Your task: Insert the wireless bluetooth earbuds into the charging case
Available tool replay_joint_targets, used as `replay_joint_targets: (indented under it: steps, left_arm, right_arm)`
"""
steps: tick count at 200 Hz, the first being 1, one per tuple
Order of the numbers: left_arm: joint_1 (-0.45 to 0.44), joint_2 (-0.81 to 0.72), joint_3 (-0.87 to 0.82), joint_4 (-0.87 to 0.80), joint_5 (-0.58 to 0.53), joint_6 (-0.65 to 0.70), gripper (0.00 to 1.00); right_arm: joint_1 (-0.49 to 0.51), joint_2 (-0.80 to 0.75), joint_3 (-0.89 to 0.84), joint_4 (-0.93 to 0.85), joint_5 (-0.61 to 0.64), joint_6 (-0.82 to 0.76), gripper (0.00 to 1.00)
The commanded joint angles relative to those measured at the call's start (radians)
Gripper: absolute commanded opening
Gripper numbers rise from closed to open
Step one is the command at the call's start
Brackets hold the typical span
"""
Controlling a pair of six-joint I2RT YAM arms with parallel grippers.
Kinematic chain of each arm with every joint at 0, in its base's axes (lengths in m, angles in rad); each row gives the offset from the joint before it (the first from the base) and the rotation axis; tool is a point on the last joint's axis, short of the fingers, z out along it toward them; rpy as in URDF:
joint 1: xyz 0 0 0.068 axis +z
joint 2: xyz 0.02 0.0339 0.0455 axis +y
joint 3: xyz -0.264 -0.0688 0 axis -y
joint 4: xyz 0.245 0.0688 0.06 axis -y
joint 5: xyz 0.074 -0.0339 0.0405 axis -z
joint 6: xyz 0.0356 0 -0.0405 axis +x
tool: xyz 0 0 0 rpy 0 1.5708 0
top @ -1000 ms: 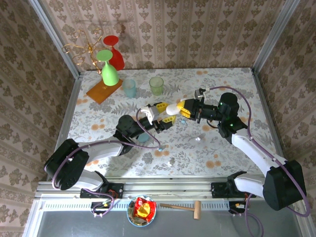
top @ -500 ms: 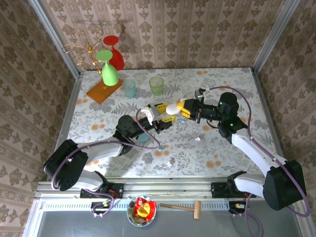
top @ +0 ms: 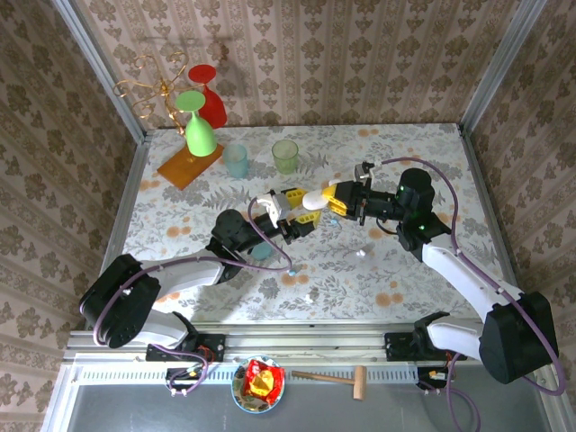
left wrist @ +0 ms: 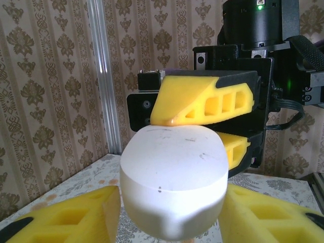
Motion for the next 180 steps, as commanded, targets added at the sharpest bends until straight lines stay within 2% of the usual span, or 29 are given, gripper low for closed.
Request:
replay_joint_targets:
  steps: [1,33,70,100,126,165,180]
  left_arm:
    - [0.003,-0.036,0.031,0.028,0.003,-0.018,0.54]
    - [0.0,-0.04,0.027,0.02,-0.001,-0.012,0.54]
    - [-0.001,-0.038,0.026,0.018,0.003,-0.009,0.46]
    - [-0.001,-0.037,0.025,0.015,0.005,-0.001,0.52]
    - [-0.003,-0.033,0.024,0.017,0.008,-0.001,0.41]
    - [-0.003,-0.034,0.025,0.021,0.008,-0.004,0.35]
    - [-0.001,-0.037,0.023,0.02,0.005,-0.007,0.33]
  right_arm:
    - [0.007,0.0,0.03,-0.014,-0.011,-0.02,0.17]
    - [0.008,-0.002,0.031,-0.017,-0.01,-0.021,0.17]
    - [0.008,-0.001,0.036,-0.022,-0.011,-0.021,0.17]
    - [0.008,-0.001,0.042,-0.019,-0.013,-0.015,0.17]
    - [0.008,-0.001,0.045,-0.021,-0.014,-0.012,0.17]
    - [0.008,-0.003,0.045,-0.025,-0.011,-0.012,0.18]
    - [0.009,-0.005,0.045,-0.033,-0.01,-0.019,0.23]
